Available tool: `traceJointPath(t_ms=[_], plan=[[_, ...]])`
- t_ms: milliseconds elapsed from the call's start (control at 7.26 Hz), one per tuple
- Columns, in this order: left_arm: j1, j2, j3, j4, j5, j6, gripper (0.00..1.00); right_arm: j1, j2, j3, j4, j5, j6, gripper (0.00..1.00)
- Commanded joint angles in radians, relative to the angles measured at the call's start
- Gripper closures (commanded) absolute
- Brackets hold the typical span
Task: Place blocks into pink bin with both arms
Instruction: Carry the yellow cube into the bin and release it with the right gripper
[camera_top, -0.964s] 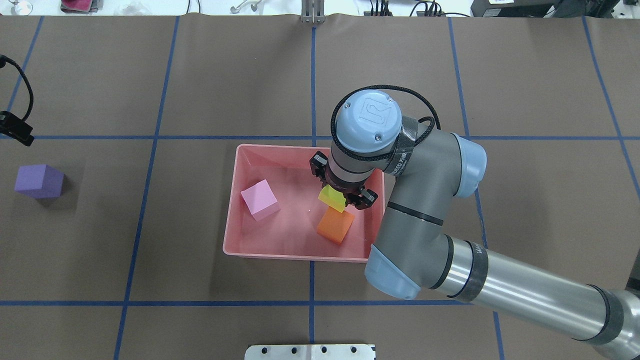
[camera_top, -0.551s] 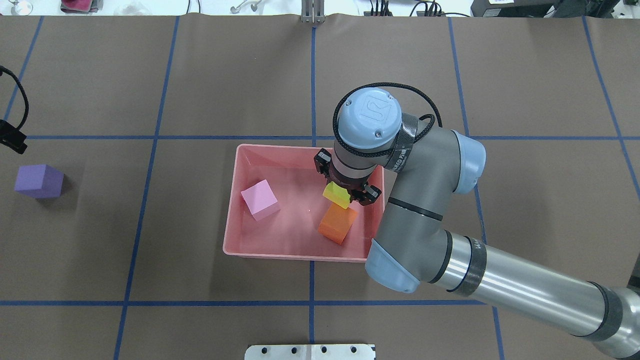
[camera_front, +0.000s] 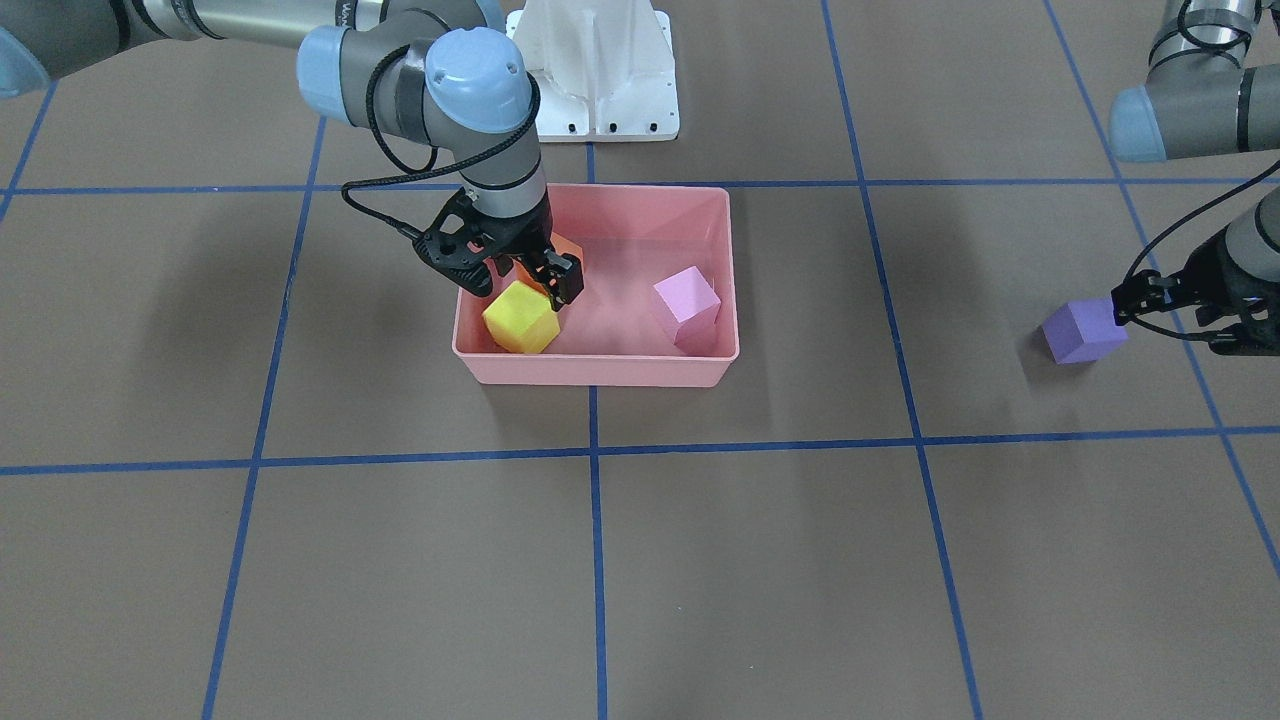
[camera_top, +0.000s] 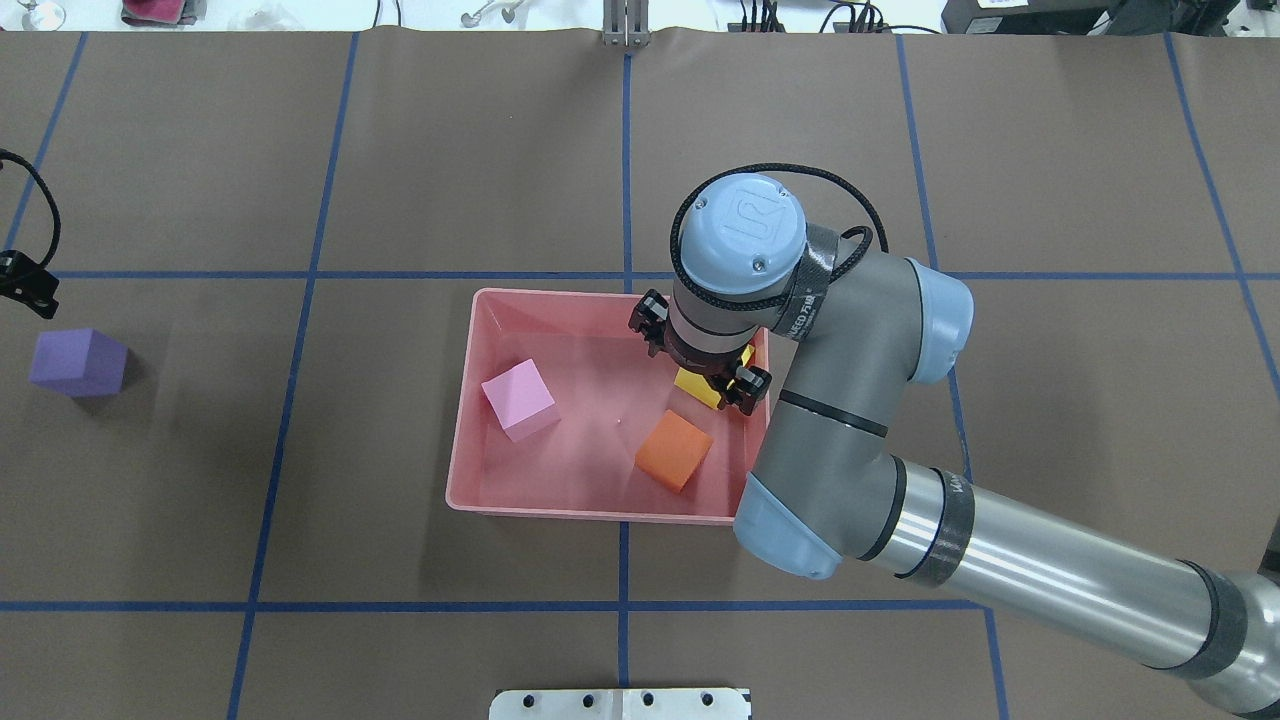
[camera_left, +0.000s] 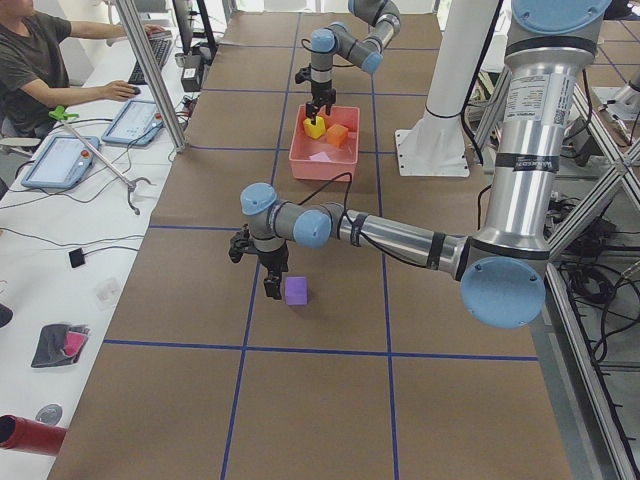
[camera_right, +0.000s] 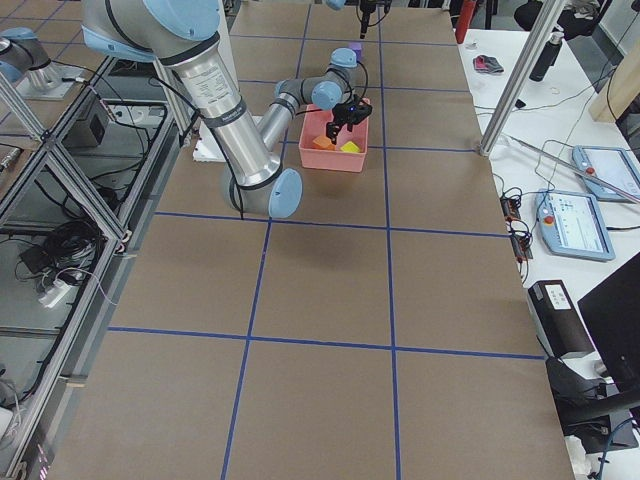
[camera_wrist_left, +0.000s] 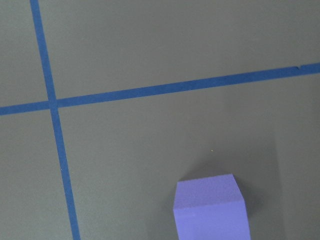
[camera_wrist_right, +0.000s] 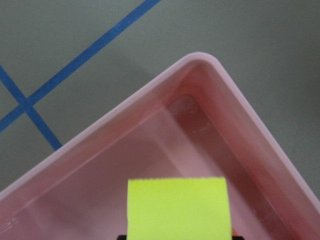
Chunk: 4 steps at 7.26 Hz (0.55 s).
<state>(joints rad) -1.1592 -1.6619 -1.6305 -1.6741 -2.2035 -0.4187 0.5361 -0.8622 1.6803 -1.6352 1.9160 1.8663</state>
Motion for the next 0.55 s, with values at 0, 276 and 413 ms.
traceJointPath(t_ms=[0, 276, 413], plan=[[0.003, -0.001, 0.084, -0.177, -0.086, -0.141, 0.01, 0.015, -0.001, 0.006, 0.0, 0.003, -0.004, 0.01], [0.045, -0.002, 0.084, -0.2, -0.113, -0.228, 0.01, 0.041, -0.026, 0.033, 0.0, 0.018, -0.009, 0.01], [0.067, -0.001, 0.087, -0.211, -0.107, -0.239, 0.01, 0.054, -0.052, 0.067, 0.0, 0.02, -0.033, 0.0]])
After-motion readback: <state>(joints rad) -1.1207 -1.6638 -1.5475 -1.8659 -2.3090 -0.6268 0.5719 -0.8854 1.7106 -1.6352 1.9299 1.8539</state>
